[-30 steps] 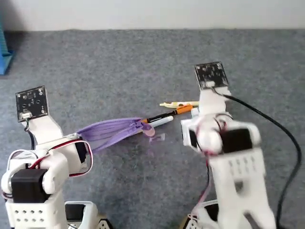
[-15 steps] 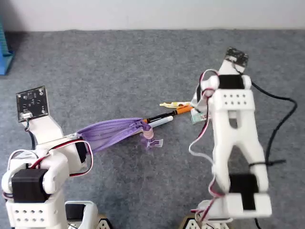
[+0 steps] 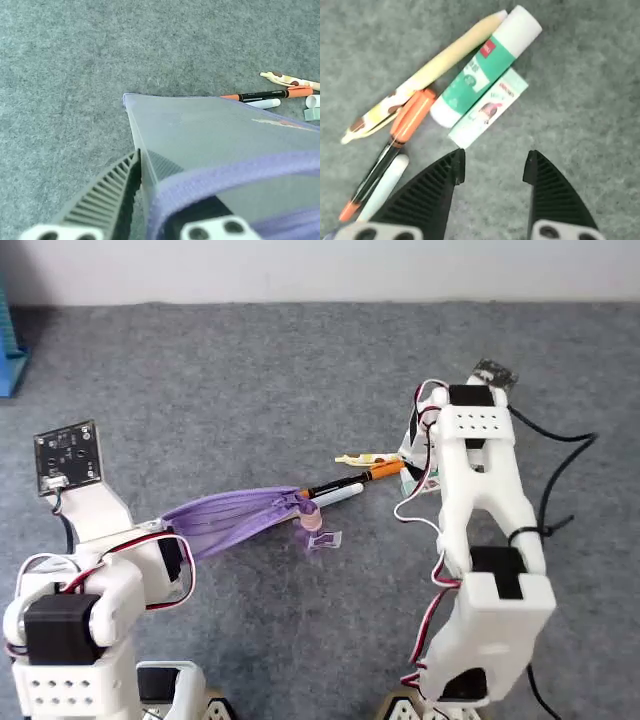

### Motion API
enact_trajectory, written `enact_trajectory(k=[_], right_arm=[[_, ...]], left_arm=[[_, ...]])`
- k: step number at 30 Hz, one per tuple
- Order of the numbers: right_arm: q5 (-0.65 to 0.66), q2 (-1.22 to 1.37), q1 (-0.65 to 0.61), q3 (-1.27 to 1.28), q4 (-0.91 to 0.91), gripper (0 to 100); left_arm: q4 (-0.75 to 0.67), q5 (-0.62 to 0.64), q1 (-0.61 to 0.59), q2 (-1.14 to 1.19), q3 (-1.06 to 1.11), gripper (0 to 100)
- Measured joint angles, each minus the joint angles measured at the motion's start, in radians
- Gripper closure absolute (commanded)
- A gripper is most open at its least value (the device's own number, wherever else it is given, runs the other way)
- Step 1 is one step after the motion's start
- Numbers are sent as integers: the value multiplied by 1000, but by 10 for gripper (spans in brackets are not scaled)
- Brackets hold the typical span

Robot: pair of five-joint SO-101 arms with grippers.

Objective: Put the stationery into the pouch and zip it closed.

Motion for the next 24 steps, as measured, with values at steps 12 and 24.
enact_trajectory(k=[12,24], right_arm=[[-9,135,41,-5,-117,809],[-9,158,150,-38,-61,812]], left_arm=[[0,0,0,0,0,988],[0,0,0,0,0,988]])
